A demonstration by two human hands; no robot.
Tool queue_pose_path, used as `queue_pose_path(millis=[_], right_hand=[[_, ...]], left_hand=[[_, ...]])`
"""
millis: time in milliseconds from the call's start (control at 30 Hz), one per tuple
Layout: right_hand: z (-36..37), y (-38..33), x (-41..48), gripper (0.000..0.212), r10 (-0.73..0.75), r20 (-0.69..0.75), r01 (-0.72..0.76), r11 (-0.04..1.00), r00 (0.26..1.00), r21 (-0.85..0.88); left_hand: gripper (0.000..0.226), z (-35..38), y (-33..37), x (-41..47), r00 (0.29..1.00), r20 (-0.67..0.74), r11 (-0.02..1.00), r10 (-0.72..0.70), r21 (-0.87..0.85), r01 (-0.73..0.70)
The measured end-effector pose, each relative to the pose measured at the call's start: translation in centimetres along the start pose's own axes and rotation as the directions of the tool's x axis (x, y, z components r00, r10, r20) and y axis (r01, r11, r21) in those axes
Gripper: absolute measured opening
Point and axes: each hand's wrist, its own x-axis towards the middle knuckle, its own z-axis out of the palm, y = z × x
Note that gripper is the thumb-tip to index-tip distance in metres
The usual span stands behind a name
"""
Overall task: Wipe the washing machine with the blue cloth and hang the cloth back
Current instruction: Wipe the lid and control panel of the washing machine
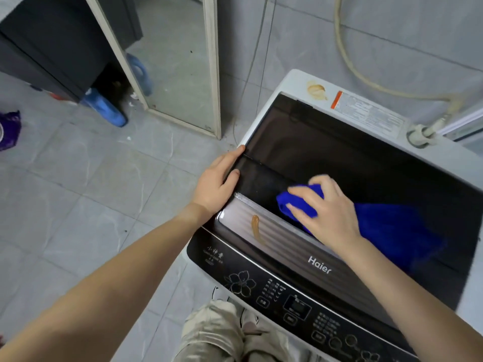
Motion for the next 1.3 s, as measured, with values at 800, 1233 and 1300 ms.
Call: queue_pose_path(millis=[800, 1233, 1300], right_hand=[[1.5, -7.7, 8.3, 0.024, 0.079, 0.255, -0.153, 0.946, 0.964, 0.287], [2.2, -9.3, 1.9, 0.026, 0.152, 0.106, -0.163, 0.982, 0.983, 0.098], [2.1, -9.7, 2.1, 0.028, 0.101, 0.103, -0.11, 0.99, 0.99, 0.089]], left_hand=[[0.042, -0.6, -1.1, -8.8, 0.975, -0.093, 0.959, -0.201, -0.222, 0.177], [0.052, -0.9, -1.1, -11.6, 0.966, -0.013, 0.963, -0.26, -0.08, 0.258], [0.055, -1.2, -0.7, -11.9, 0.968, -0.015, 0.966, -0.249, -0.069, 0.247]])
